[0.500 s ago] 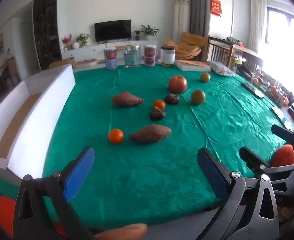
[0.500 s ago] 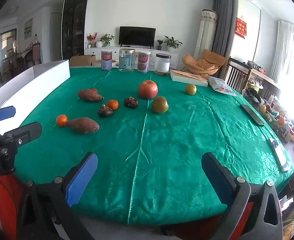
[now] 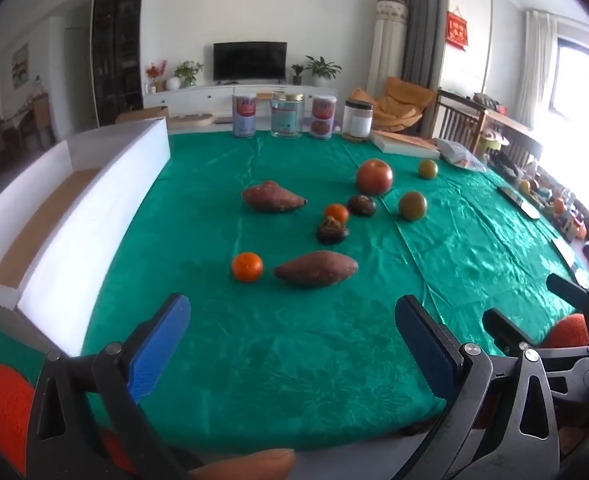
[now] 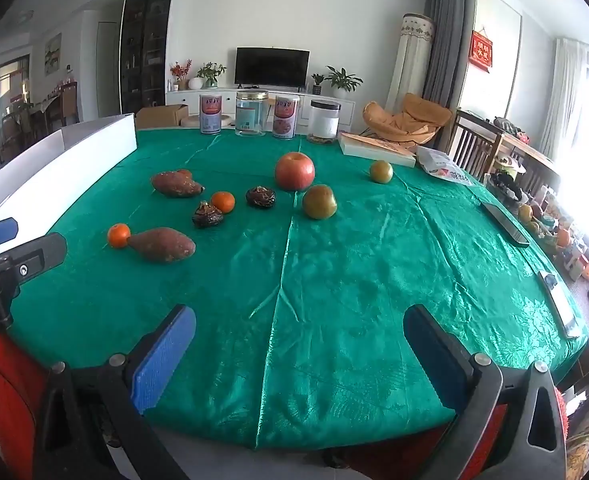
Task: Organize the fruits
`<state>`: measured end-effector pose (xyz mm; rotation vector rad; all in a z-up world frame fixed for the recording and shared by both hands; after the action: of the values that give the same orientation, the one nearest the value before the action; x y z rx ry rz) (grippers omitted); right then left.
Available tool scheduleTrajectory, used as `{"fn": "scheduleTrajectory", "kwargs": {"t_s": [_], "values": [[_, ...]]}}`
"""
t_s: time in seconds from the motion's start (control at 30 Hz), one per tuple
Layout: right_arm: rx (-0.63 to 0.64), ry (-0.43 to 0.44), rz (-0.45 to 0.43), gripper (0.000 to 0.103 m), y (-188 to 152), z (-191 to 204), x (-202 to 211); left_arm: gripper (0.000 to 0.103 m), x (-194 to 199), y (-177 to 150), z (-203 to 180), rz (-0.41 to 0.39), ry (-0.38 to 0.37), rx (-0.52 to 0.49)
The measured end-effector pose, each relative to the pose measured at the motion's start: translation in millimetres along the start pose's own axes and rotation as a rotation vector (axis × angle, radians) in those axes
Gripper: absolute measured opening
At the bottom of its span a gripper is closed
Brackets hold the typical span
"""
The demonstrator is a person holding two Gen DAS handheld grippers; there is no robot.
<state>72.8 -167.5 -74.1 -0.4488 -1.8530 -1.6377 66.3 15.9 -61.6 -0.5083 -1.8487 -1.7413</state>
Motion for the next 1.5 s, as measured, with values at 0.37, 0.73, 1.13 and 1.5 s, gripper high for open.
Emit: {"fn": "scheduleTrajectory", "kwargs": {"t_s": [0.37,0.73,1.13,1.5], "values": [[-0.026,0.017,0.025,0.103,-9.3,-1.9,-6.2,0.103,3.0,-2.9,0.9,0.002,0.007,-0.009],[-0.023,0.018,0.027,0.103,-9.6,-1.2,-6.9,0.103,2.3,-3.6,1.4,0.004,0.009,-0.009],[-0.026,0.021,0.021,0.103,-7.4,0.5,-5.2,0.103,2.7,-3.9,1.6,0.004,0.011,-0.012],[-0.041,0.015,0.014,0.103,-7.3,-4.6,-4.4,0.103,0.8,-3.7,3.1,0.003,0.016,-0.014]]}}
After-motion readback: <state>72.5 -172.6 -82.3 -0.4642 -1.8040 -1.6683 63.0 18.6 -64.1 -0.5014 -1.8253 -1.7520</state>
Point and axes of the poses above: each gripper's, at about its wrist camera, not at the fingertips, and x roughly against the way its jaws point, z to its left, y to its top, the point moved 9 cm from there along -x, roughly the way its jaws point, and after that the axes turned 5 degrees about y, right-handed, at the moved point
